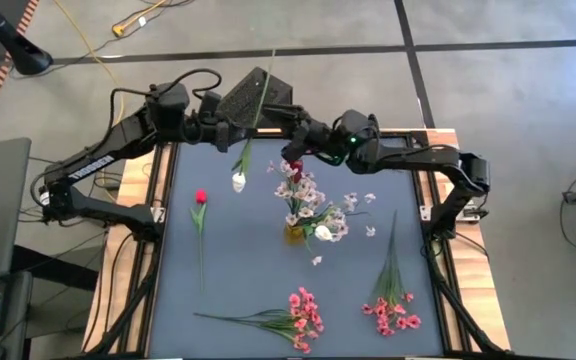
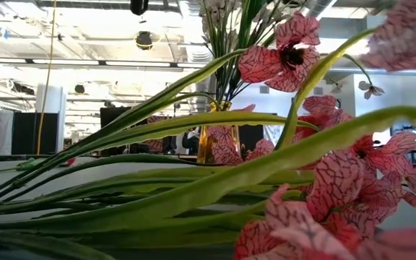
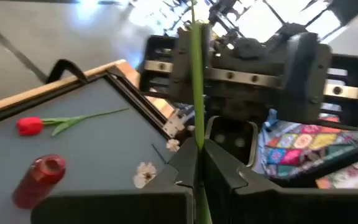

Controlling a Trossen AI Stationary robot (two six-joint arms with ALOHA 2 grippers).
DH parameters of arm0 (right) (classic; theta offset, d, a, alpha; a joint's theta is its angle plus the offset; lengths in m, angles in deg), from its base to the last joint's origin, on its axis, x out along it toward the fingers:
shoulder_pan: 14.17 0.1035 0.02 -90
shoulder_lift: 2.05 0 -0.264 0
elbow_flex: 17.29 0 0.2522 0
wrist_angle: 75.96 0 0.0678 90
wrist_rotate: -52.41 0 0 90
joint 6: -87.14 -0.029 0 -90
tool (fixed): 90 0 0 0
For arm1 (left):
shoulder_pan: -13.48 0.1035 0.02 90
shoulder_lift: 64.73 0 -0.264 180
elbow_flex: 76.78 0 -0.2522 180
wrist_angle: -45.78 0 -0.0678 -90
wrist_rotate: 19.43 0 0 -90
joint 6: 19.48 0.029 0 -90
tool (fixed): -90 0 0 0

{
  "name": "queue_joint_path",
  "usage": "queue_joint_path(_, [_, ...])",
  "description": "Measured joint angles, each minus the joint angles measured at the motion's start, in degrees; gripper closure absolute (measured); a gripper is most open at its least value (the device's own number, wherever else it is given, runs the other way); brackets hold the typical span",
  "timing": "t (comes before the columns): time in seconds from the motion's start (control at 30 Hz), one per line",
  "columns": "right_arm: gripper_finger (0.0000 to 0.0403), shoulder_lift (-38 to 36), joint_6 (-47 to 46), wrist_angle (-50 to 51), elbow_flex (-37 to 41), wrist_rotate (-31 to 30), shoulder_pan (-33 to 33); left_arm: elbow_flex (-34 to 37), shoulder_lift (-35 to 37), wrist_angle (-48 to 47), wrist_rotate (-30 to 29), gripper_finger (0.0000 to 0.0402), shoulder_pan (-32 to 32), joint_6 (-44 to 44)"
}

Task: Sort flowers into vase by color
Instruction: Put the white flower into the yellow flower vase

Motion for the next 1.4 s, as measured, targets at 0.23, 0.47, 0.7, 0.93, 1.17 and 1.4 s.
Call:
queue_joint_path(0.23, [0.0155, 2.8, 0.0, 0.7, -2.1, 0.0, -0.2, 0.0, -0.2, -1.3, 3.9, 0.0401, 0.4, 3.2])
queue_joint_path(0.47, [0.0174, 2.8, 0.0, 2.3, -2.2, 0.0, -0.2, 0.0, -0.2, -2.9, 3.6, 0.0401, 0.5, 6.5])
queue_joint_path(0.7, [0.0279, 2.8, -1.8, 4.0, -2.2, -0.1, -0.5, 0.0, -0.2, -3.0, 2.9, 0.0401, 0.4, 5.7])
queue_joint_path(0.93, [0.0379, 2.7, -2.2, 7.4, -2.2, -0.9, -0.5, 0.0, -0.2, -3.0, -2.7, 0.0379, 0.4, 6.9])
queue_joint_path(1.17, [0.0366, 1.3, -11.3, 11.7, -2.2, -1.7, -1.0, 0.1, 1.2, -1.0, 0.6, 0.0294, 0.4, 16.0])
queue_joint_path(1.4, [0.0377, -2.5, -26.3, 27.2, -5.0, -1.8, -4.2, 0.0, 8.7, 0.2, -4.2, 0.0219, 1.1, 39.3])
